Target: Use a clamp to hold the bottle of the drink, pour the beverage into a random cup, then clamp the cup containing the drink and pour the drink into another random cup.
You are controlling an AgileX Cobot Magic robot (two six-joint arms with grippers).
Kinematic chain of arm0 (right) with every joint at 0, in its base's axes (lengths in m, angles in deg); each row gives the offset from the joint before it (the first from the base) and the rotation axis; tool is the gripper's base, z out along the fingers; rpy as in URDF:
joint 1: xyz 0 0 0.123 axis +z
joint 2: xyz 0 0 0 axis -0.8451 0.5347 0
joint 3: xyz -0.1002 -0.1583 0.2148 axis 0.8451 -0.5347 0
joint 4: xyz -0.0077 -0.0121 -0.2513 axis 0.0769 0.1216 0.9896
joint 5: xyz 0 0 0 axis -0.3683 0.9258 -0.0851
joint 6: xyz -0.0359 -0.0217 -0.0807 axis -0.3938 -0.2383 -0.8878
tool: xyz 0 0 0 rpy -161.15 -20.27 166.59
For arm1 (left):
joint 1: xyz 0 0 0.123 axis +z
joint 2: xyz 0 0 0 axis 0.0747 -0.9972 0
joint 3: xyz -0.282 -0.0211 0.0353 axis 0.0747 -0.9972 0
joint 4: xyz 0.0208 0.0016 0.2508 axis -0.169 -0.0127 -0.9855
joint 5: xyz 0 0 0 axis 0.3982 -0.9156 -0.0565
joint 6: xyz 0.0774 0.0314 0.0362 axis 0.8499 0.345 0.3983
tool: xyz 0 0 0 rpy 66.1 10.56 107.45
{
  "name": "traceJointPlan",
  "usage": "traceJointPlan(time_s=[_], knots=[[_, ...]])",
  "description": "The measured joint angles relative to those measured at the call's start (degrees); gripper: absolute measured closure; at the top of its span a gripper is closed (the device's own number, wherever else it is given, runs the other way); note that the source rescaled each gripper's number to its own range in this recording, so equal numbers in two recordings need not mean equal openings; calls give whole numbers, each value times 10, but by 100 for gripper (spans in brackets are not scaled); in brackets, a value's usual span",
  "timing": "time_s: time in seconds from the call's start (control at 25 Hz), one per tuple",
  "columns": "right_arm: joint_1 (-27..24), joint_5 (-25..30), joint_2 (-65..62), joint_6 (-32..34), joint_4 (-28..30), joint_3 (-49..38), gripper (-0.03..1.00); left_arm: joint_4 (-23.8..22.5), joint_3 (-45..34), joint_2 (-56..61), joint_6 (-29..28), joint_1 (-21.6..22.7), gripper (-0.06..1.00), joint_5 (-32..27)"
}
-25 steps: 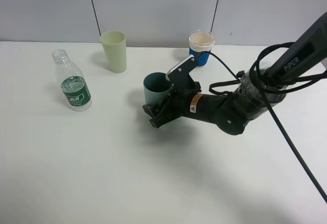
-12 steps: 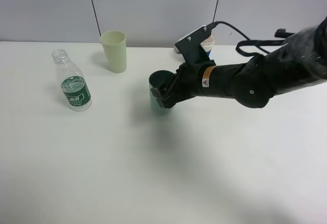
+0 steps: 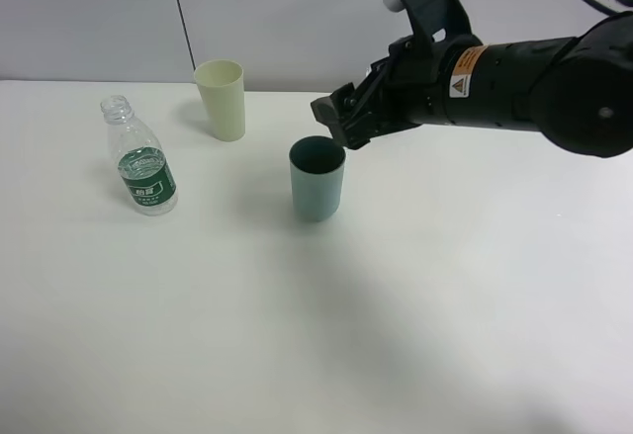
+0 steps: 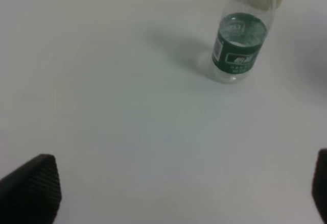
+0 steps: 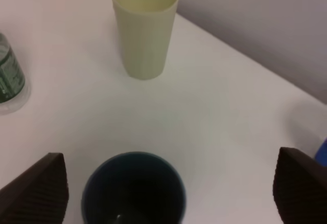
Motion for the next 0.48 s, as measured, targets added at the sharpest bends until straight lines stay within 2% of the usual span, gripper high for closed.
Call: traceJointPlan(time_s=[0.16,0.48], knots=[[-42,38,-12,-20,-11,0,57,0,0,0,0,0,-5,0],[-159,122,-29,-20,-14,0,57,0,0,0,0,0,-5,0]])
